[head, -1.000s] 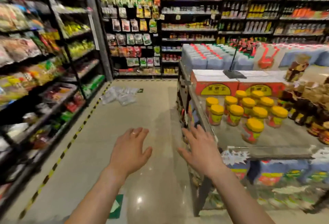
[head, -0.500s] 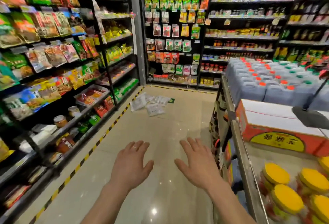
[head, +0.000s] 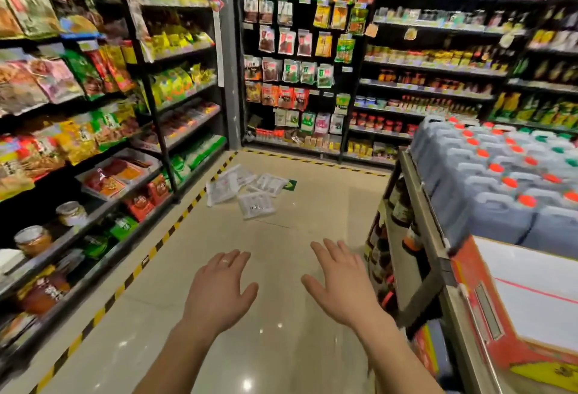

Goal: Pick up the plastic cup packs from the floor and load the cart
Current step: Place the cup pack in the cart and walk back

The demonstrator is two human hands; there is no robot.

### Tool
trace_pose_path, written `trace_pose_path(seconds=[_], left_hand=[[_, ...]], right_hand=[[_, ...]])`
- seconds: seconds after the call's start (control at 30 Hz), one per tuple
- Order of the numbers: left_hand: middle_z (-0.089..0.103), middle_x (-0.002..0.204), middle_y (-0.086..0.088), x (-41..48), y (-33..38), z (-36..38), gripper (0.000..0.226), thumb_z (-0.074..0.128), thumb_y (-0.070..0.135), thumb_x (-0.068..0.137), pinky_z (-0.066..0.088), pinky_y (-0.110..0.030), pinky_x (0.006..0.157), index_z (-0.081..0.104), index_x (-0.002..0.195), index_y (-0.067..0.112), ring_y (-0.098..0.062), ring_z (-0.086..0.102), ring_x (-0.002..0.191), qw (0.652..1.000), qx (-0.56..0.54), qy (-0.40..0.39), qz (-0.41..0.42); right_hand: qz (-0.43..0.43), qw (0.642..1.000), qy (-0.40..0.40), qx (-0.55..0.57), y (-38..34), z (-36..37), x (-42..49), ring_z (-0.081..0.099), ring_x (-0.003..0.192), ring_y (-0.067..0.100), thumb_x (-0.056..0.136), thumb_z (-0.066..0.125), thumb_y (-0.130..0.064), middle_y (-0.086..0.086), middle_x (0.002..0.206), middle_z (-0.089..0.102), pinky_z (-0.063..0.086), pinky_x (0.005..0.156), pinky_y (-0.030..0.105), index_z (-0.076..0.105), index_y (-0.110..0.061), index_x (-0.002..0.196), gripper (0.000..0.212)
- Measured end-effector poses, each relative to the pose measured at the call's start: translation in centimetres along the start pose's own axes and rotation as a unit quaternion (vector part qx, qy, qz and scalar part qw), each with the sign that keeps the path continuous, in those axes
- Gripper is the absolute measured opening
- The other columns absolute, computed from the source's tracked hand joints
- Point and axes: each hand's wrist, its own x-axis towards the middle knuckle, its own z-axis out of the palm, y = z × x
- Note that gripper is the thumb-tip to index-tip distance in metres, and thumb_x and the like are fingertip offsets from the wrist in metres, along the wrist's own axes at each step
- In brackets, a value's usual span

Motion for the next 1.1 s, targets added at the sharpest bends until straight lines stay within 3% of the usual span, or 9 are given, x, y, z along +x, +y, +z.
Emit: trace_pose_path(seconds=[0.13, 0.27, 0.37, 0.67, 0.77, 0.9, 1.1], left_hand=[[0.038, 0.151, 0.005, 10.4, -2.0, -0.1, 0.072, 0.031, 0.058, 0.083, 0.031, -0.034, 0.108, 0.034, 0.147, 0.028, -0.018, 0.032, 0.139, 1.000, 0.004, -0.011, 0.009], [0.037, 0.151, 0.007, 19.1, -3.6, 0.9, 0.079, 0.021, 0.065, 0.078, 0.030, -0.034, 0.111, 0.032, 0.148, 0.029, -0.018, 0.031, 0.139, 1.000, 0.011, -0.023, -0.002], [0.033, 0.153, 0.007, 25.9, -4.7, 2.3, 0.068, 0.035, 0.058, 0.087, 0.030, -0.033, 0.111, 0.028, 0.149, 0.030, -0.016, 0.028, 0.140, 0.999, 0.015, -0.033, -0.006], [0.038, 0.151, 0.005, 49.7, -6.2, 7.4, 0.091, 0.011, 0.066, 0.069, 0.035, -0.033, 0.107, 0.033, 0.148, 0.027, -0.019, 0.034, 0.137, 0.997, 0.031, -0.046, -0.053], [0.037, 0.151, 0.005, 57.9, -6.4, 8.2, 0.079, 0.024, 0.061, 0.078, 0.035, -0.032, 0.107, 0.032, 0.148, 0.026, -0.017, 0.034, 0.138, 0.996, 0.025, -0.054, -0.068], [0.041, 0.149, 0.004, 67.1, -7.4, 8.8, 0.081, 0.020, 0.063, 0.076, 0.036, -0.034, 0.105, 0.036, 0.146, 0.026, -0.019, 0.037, 0.136, 0.994, 0.017, -0.051, -0.091], [0.046, 0.146, 0.001, 79.4, -12.9, 12.0, 0.068, 0.039, 0.053, 0.083, 0.037, -0.035, 0.102, 0.042, 0.144, 0.023, -0.021, 0.040, 0.134, 0.989, -0.023, -0.040, -0.137]], right_hand=[[0.004, 1.000, 0.006, 0.007, 1.0, -0.7, 9.8, 0.006, 0.149, 0.023, 0.095, 0.034, -0.057, 0.000, 0.162, 0.012, 0.009, 0.119, 0.041, 0.014, -0.030, 0.154, 0.068], [0.002, 1.000, 0.005, 0.020, 2.2, -0.3, 18.8, 0.010, 0.148, 0.023, 0.085, 0.017, -0.066, 0.000, 0.161, 0.018, 0.015, 0.117, 0.040, 0.018, -0.029, 0.153, 0.078], [-0.008, 0.999, -0.001, 0.032, 3.9, 0.5, 26.2, 0.010, 0.148, 0.023, 0.094, 0.032, -0.059, 0.000, 0.161, 0.018, 0.015, 0.118, 0.040, 0.018, -0.028, 0.153, 0.068], [-0.028, 0.997, -0.013, 0.070, 12.6, 2.8, 51.5, 0.008, 0.149, 0.024, 0.095, 0.034, -0.056, 0.001, 0.162, 0.015, 0.011, 0.116, 0.038, 0.018, -0.027, 0.153, 0.067], [-0.043, 0.996, -0.032, 0.066, 15.0, 2.3, 60.1, 0.009, 0.148, 0.024, 0.095, 0.037, -0.055, 0.002, 0.161, 0.017, 0.012, 0.116, 0.039, 0.019, -0.027, 0.153, 0.067], [-0.064, 0.996, -0.041, 0.047, 17.0, 1.4, 70.9, 0.011, 0.148, 0.024, 0.096, 0.041, -0.052, 0.003, 0.160, 0.019, 0.012, 0.118, 0.040, 0.019, -0.025, 0.153, 0.067], [-0.085, 0.993, -0.067, 0.044, 16.5, 3.9, 85.5, 0.012, 0.148, 0.024, 0.095, 0.037, -0.055, 0.003, 0.160, 0.020, 0.012, 0.117, 0.040, 0.017, -0.025, 0.154, 0.069]])
